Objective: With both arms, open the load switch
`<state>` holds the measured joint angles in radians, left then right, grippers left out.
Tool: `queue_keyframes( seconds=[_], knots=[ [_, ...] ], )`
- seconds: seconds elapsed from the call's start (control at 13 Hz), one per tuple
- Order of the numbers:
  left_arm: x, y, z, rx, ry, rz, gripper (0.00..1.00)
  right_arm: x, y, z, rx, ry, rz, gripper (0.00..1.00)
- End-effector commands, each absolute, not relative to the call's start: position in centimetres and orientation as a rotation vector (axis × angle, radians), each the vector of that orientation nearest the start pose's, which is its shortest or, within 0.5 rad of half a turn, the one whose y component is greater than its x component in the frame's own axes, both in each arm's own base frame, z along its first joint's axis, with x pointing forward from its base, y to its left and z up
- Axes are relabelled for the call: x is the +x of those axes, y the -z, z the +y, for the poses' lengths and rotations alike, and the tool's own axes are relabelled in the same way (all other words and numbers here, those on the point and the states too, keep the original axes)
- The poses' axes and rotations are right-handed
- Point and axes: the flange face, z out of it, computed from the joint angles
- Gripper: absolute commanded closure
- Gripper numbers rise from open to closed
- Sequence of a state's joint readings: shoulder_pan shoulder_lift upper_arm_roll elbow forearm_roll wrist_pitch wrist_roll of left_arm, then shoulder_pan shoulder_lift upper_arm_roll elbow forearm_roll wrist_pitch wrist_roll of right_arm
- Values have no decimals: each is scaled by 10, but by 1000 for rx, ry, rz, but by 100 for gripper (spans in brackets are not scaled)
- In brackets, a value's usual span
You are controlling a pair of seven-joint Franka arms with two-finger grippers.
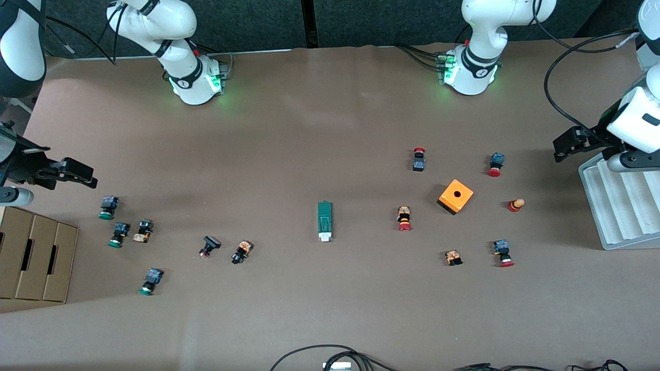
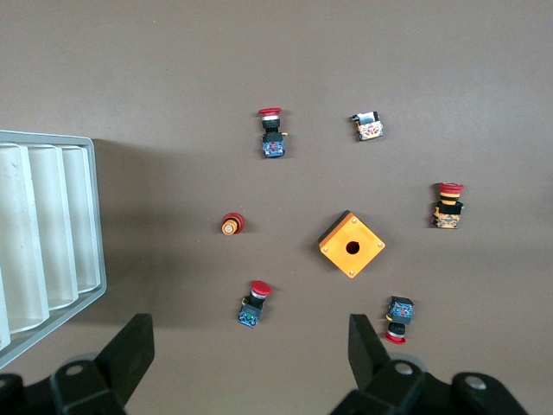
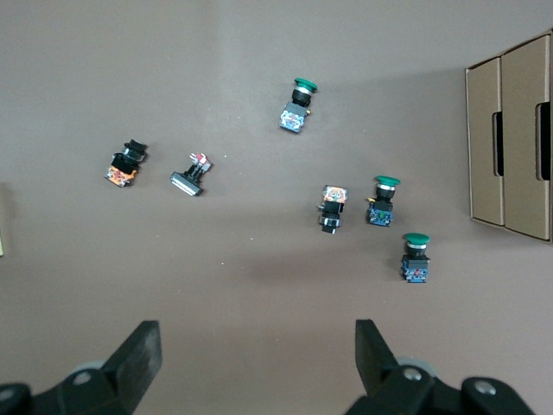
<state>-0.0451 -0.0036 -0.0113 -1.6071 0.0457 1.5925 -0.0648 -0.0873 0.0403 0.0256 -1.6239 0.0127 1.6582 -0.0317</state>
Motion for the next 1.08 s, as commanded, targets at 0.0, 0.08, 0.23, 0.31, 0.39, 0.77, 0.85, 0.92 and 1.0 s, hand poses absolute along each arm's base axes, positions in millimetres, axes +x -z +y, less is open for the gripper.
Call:
queue_keyframes(
  seconds=[0.0,0.08,0.23,0.31,0.39,0.77,0.85,0.92,1.0],
  knots=[
    [556,-616,-27,-3085,-23,1,1,569,-587,-37,-3131,-9,44,0],
    [556,-616,-27,-3085,-23,5,1,569,-588,-37,-3131,-6,49,0],
    [556,-617,-27,-3085,-21,3,1,570,-589,-37,-3131,-2,54,0],
    [556,-616,-27,-3085,-23,-2,1,570,-588,-38,-3131,-4,61,0],
    [556,-617,-27,-3086,-21,5,1,570,-588,-37,-3131,-6,59,0],
    [556,-616,-28,-3090,-21,-4,1,569,-591,-36,-3131,1,49,0],
    [556,-616,-31,-3092,-21,-7,1,569,-592,-36,-3131,3,47,0],
    [556,-616,-32,-3093,-21,-4,1,568,-592,-35,-3131,1,42,0],
    [556,-616,-36,-3096,-21,-7,1,568,-593,-34,-3127,-1,42,0]
  ],
)
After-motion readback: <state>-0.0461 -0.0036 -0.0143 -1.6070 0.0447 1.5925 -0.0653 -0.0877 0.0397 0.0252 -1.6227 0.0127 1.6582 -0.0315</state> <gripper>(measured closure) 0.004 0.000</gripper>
